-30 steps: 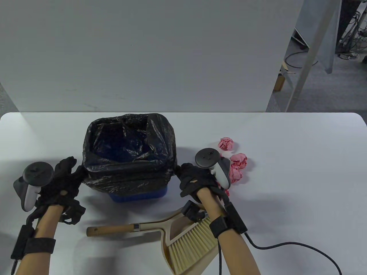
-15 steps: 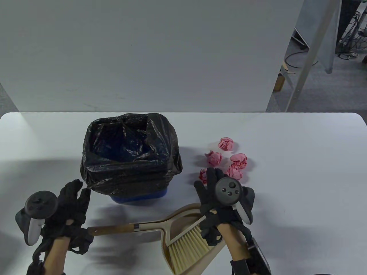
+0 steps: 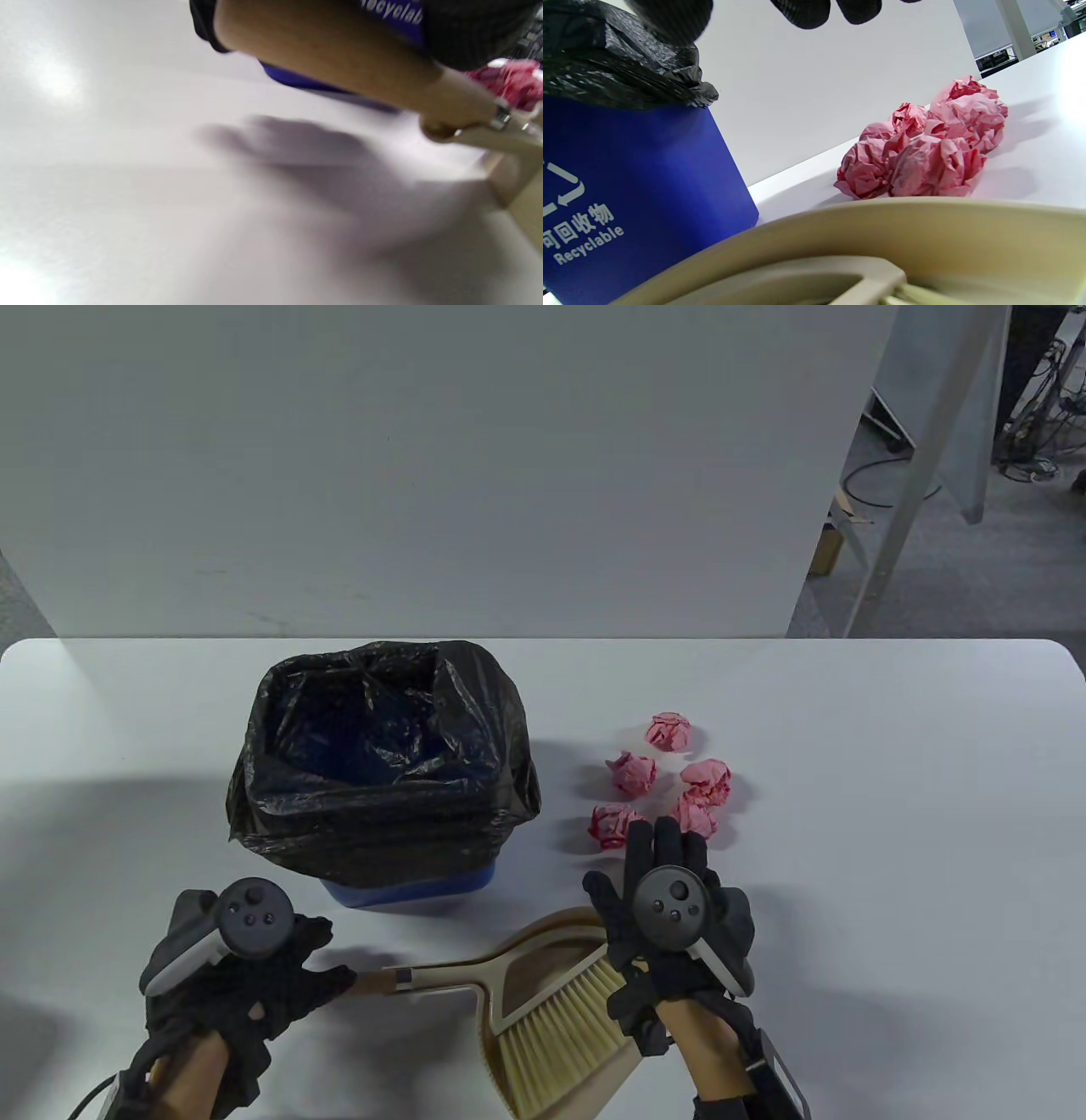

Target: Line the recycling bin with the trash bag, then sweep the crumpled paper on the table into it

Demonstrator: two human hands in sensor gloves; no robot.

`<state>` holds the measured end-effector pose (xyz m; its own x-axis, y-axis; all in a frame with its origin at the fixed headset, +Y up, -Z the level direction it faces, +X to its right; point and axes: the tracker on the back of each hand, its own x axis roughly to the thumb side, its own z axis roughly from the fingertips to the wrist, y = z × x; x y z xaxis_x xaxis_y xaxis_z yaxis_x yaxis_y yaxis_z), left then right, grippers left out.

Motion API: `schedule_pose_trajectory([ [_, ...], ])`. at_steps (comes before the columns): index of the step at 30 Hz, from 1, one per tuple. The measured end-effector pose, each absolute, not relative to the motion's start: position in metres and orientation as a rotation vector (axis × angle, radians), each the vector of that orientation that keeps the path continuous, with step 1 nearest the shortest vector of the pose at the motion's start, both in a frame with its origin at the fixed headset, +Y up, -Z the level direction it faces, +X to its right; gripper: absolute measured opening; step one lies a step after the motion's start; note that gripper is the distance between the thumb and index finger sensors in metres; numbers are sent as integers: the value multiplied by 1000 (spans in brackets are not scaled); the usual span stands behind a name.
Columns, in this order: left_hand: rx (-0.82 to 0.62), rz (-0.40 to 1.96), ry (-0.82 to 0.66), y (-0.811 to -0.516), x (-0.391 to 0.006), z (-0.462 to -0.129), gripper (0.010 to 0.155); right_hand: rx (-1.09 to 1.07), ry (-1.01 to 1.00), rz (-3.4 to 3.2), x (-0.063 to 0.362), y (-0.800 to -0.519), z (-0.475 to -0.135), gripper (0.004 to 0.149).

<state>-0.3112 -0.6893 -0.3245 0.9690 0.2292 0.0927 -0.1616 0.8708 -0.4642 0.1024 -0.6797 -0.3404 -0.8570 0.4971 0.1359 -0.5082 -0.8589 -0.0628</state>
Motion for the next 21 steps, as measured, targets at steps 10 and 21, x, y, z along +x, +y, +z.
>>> schedule_pose_trajectory([
  [10, -440, 263, -244, -687, -306, -324, 65, 143, -51, 2563, 106, -683, -340, 78],
  [21, -313, 511, -408, -653, -300, -309, 61, 141, -261, 2457, 118, -667, -331, 79],
])
